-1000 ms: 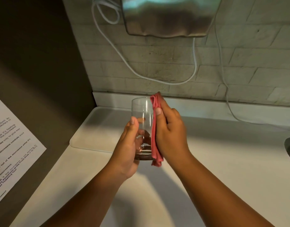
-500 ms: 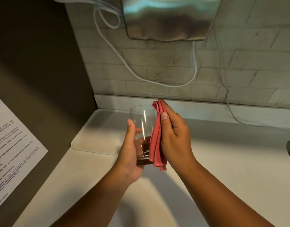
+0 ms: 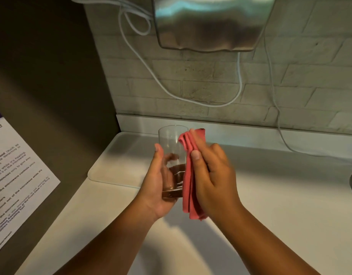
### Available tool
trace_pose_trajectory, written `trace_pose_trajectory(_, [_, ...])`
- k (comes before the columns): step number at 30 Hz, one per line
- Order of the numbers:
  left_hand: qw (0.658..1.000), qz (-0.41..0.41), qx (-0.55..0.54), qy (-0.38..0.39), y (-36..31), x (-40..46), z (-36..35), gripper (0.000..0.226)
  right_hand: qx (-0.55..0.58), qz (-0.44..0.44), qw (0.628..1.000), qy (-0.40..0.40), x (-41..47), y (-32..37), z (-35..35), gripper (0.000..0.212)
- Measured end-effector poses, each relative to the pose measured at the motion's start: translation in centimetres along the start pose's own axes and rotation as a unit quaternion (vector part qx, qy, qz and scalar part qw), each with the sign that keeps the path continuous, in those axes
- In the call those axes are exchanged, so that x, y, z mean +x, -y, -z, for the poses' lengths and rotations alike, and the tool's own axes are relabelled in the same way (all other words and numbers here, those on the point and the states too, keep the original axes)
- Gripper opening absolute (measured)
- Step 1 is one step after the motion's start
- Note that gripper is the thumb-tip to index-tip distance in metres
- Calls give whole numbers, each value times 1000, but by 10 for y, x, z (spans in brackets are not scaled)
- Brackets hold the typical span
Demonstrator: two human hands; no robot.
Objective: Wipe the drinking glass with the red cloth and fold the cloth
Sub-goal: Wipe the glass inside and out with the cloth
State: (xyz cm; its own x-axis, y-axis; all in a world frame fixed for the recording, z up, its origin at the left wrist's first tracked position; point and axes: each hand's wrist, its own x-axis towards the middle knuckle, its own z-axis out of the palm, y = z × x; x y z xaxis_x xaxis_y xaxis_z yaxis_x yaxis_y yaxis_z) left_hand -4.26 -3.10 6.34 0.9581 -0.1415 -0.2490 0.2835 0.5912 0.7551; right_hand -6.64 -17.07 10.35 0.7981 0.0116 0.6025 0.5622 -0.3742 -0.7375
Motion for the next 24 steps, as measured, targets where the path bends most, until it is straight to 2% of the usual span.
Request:
trace_pose_trajectory(3, [1000, 9, 19, 13, 1, -1, -1, 83, -140, 62, 986, 63, -14, 7, -5, 47])
trace_pose_trajectory(6, [999, 8, 36, 20, 2, -4, -2, 79, -244, 64, 964, 89, -20, 13, -5, 47])
trace_pose_trajectory(10, [998, -11, 65, -8, 5, -6, -6, 79, -253, 49, 962, 95, -14, 18, -7, 44])
trace_pose_trajectory(15, [995, -21, 92, -18, 7, -9, -8, 83, -228, -6, 973, 38, 10, 19, -8, 53])
trace_pose_trajectory(19, [996, -31, 86, -20, 5, -11, -11, 86, -178, -26, 984, -3, 20, 13, -8, 47])
trace_pose_trajectory(22, [997, -38, 68, -21, -2, -10, -12, 76, -158, -36, 987, 1, 9, 8, -8, 44])
trace_pose_trajectory(24, [997, -41, 64, -23, -5, -7, -10, 81, -163, -31, 986, 28, -4, 9, -9, 45])
